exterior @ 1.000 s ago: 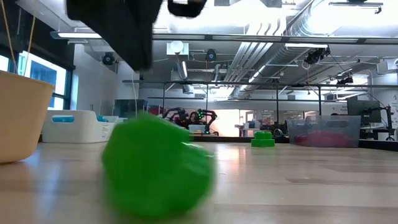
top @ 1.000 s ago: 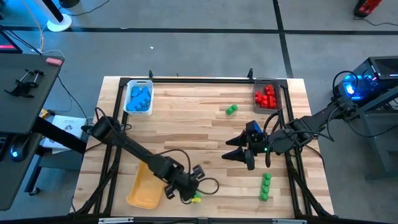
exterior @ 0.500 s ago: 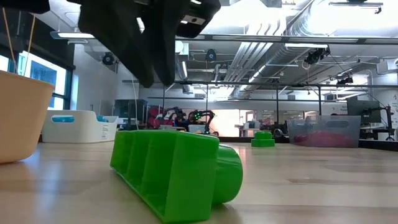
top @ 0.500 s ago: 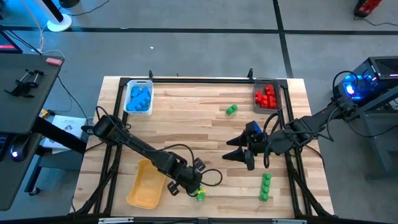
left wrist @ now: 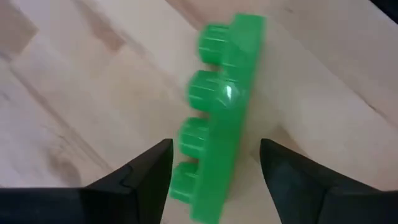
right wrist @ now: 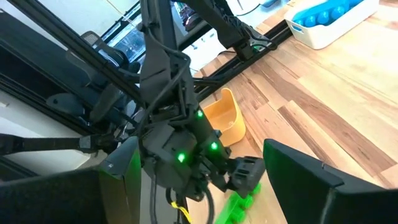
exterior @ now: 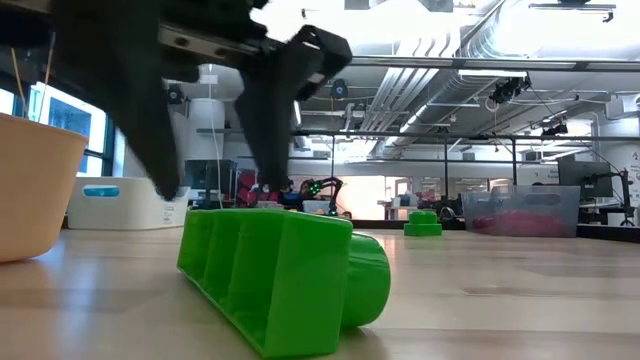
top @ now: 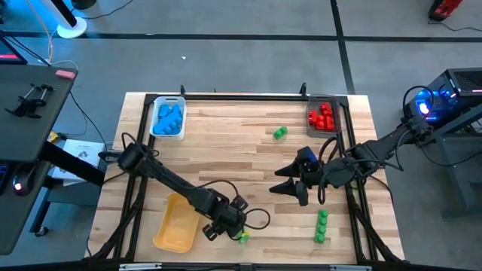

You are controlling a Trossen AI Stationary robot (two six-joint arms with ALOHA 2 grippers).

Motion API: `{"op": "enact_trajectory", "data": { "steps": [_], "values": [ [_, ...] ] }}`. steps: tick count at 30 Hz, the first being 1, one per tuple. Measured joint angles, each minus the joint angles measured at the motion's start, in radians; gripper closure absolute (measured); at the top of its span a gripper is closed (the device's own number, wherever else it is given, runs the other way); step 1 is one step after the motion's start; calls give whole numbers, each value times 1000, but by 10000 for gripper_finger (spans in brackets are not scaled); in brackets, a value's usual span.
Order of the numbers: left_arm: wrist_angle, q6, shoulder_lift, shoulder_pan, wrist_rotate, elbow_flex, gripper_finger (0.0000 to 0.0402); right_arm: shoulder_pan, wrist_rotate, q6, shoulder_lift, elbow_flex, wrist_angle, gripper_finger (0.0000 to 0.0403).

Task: Sort blocks
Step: Put the green game piece into the yellow bin

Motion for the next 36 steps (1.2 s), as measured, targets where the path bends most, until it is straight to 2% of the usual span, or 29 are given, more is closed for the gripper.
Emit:
{"op": "enact_trajectory", "data": {
  "steps": [12, 22, 25, 29, 36],
  "values": [
    [40, 20, 47, 38, 80, 0, 172, 0, 9, 0, 3, 0, 2, 163],
    [78, 14, 106, 40, 85, 0, 175, 0, 5, 3, 46, 0, 4, 163],
    [75, -19, 107, 41, 88, 0, 201, 2, 0, 3, 51, 0, 2, 163],
    [69, -76, 80, 45, 84, 0, 275, 2, 0, -7, 49, 0, 22, 163],
    [43, -196, -69, 106, 81, 0, 276, 2, 6, -185, -9, 0, 211, 163]
  ]
}}
